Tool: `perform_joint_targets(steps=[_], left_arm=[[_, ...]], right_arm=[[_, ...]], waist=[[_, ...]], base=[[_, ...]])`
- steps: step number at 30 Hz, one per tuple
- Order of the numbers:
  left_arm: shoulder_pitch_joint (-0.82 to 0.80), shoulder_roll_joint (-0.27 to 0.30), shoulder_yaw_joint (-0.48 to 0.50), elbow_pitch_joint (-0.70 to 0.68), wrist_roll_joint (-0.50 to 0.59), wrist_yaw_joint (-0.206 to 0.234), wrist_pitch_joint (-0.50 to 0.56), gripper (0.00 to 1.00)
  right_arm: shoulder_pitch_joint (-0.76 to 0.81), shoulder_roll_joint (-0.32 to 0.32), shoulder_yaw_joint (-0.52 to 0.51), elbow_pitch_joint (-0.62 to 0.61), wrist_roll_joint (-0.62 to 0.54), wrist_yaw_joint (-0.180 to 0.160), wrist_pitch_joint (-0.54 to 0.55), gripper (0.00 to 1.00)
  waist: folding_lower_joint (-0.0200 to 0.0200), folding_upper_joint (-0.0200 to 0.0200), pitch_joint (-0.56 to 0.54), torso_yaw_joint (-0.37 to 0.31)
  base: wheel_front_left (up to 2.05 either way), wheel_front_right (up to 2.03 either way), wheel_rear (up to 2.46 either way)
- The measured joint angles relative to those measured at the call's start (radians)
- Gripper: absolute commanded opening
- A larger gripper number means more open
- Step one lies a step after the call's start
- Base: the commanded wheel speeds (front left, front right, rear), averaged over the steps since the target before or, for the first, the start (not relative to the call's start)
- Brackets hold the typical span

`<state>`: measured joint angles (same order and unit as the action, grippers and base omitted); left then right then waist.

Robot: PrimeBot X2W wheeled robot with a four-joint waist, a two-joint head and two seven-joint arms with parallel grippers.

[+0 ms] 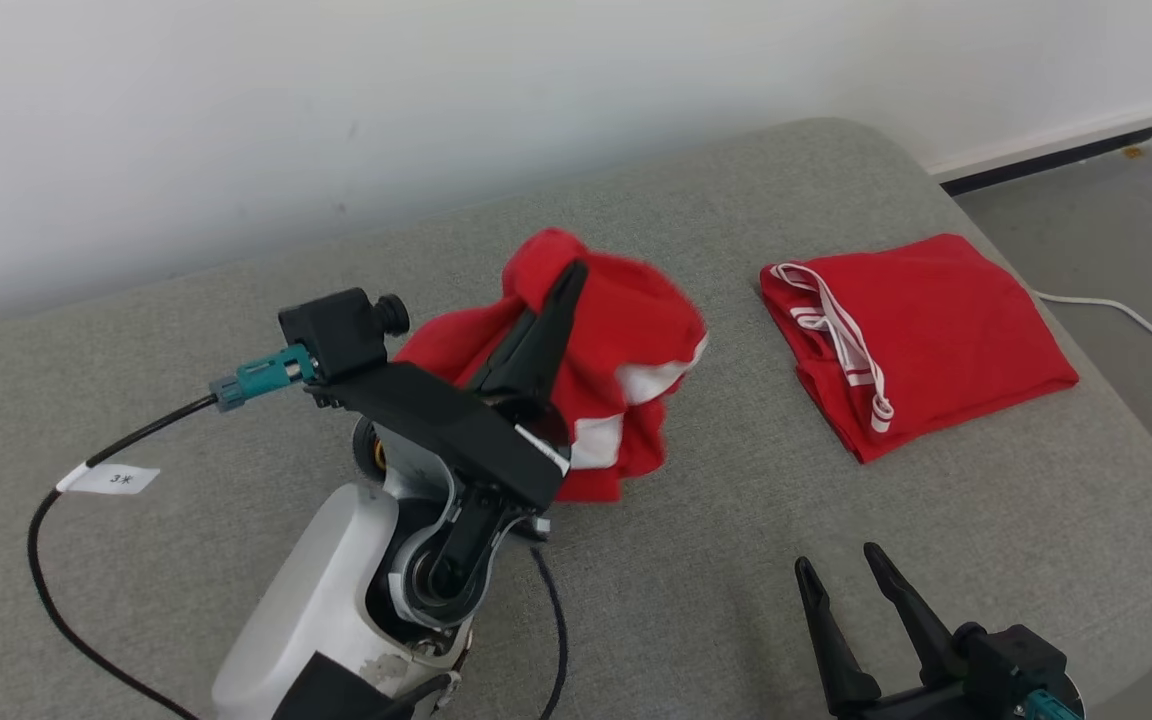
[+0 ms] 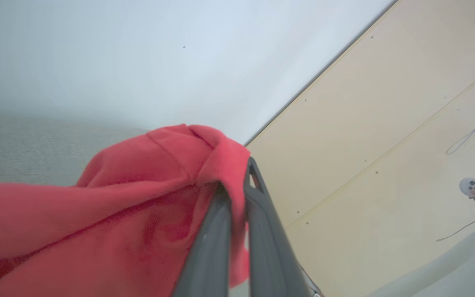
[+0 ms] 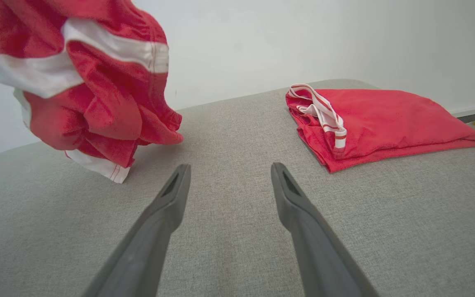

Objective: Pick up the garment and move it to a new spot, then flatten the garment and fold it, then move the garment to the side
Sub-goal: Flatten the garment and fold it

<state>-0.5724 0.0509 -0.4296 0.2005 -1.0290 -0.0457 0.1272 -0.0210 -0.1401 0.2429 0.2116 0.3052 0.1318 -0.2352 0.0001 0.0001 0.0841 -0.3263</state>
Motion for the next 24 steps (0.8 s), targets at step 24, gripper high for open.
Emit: perform_joint_targets(steps=[24], left_arm=[[0.152,0.079,-0.036,0.411,-0.219,0.117,-0.372,0.0]], right_arm=[[0.014,-0.013,-0.005,-0.017,0.001,0.0,0.017,1.0]], waist=[[-0.0001,-0.0001,-0.028,0.172]], base=[[0.0,0.0,0.0]])
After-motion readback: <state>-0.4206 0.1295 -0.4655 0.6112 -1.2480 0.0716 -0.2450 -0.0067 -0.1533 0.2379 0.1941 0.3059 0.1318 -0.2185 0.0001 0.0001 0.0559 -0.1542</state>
